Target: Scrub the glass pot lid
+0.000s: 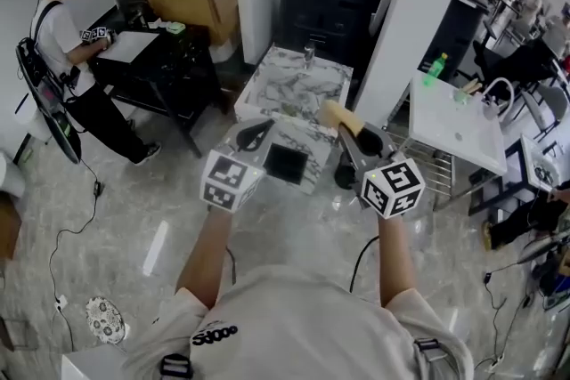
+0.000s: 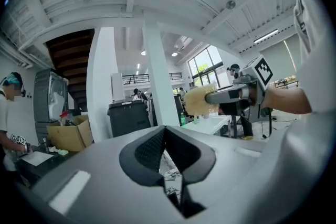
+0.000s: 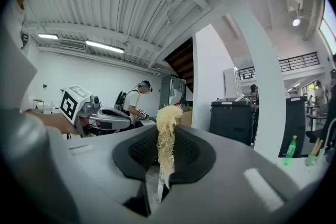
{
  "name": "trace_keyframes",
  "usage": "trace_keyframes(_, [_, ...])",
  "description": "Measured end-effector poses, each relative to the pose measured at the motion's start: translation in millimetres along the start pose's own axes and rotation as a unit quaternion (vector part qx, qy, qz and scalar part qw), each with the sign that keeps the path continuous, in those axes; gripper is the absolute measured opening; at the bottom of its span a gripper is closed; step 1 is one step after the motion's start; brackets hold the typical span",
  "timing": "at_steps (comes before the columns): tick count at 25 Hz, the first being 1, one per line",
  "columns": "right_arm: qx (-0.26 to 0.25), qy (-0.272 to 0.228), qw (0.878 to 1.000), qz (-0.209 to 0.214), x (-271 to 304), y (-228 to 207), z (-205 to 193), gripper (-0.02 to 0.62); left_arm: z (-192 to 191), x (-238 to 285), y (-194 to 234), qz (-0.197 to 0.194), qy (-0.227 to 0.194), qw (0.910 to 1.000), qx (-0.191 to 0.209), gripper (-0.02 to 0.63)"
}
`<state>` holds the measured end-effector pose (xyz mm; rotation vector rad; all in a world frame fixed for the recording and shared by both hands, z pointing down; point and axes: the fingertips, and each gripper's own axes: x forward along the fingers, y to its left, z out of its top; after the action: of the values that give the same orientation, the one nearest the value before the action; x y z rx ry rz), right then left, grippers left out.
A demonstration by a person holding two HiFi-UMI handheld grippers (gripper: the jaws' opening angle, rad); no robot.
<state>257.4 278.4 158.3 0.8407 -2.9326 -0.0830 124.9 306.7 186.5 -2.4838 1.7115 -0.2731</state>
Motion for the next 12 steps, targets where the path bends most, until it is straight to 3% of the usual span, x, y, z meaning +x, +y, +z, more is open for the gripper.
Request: trace_keyframes(12, [0.007,0.003,1.0,0.007,-14,-30,-21,0.048,-10,21,-26,0.006,0.017,0.9997,-0.018,0.009])
